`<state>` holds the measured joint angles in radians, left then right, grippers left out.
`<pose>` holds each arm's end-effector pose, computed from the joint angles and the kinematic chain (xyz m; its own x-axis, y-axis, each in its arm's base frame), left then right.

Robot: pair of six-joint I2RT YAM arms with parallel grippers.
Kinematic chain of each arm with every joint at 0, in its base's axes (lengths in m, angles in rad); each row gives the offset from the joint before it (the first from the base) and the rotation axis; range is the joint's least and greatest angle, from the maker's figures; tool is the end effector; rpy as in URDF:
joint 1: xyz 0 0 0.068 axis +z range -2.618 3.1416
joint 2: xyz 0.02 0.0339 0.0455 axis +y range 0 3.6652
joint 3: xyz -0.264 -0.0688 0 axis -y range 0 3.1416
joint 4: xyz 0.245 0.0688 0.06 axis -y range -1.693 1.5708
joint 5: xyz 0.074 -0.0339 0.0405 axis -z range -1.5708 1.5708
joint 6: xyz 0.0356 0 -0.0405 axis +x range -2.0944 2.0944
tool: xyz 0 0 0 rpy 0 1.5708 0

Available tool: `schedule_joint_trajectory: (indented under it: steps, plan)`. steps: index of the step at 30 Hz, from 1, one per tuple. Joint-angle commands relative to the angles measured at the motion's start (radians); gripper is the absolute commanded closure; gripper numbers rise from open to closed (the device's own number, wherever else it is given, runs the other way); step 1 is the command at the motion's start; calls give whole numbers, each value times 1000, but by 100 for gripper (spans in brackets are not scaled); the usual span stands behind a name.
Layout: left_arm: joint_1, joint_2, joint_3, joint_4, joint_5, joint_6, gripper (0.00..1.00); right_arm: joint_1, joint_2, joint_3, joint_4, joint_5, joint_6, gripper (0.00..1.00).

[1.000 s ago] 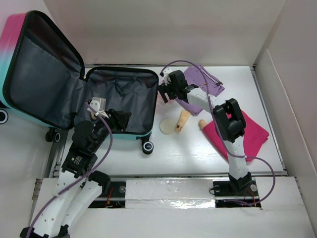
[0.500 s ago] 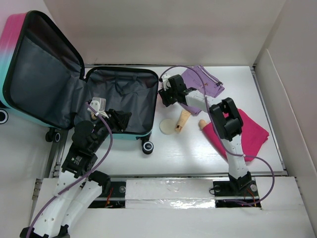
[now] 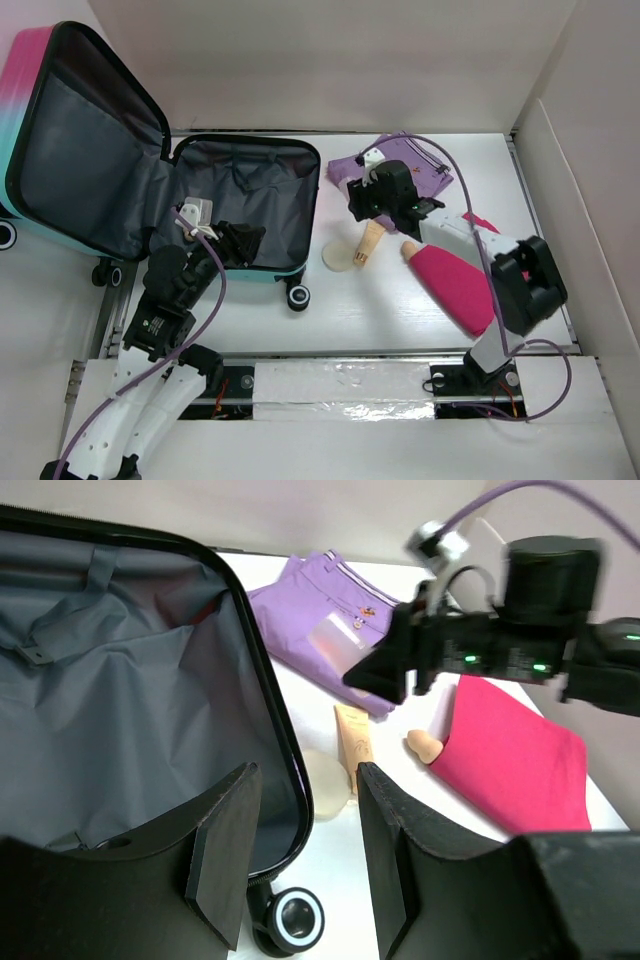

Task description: Pack the luggage

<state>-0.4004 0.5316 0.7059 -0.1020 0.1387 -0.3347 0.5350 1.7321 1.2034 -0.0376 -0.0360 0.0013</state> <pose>0.1199 -0.0561 0.3568 -0.1057 -0.3085 -0.9453 0.5064 0.8014 -0.3182 0.3406 0.2033 0.2435 -0.4622 -0.2724 -0.8439 -0.5350 0.8446 0.0204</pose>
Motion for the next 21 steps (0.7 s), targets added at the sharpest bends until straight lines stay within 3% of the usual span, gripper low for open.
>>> schedule_joint_trajectory:
  steps: [1,6,9,10,13,15,18,19,21]
  plan:
    - [-5,-15,30,48,16,-9,60,59,-118,-21,87,76,34,55]
    - [-5,-16,30,48,12,-10,60,163,-123,115,134,-42,46,55]
    - [-5,-15,32,45,9,-9,60,200,-13,269,125,-141,83,36]
    - [-5,-15,32,42,7,-9,60,212,4,289,127,-157,97,25]
    - [-5,-25,27,41,1,-9,60,212,-22,224,194,-128,129,12]
    - [-5,-25,27,42,9,-9,60,180,-98,139,231,-50,141,12]
    - [-5,-27,29,47,25,-12,60,137,-208,-62,255,22,189,31]
    - [-5,-30,29,48,29,-12,60,128,-230,-115,258,81,221,52]
    - [-5,-31,30,50,32,-13,60,118,-272,-256,246,190,255,75]
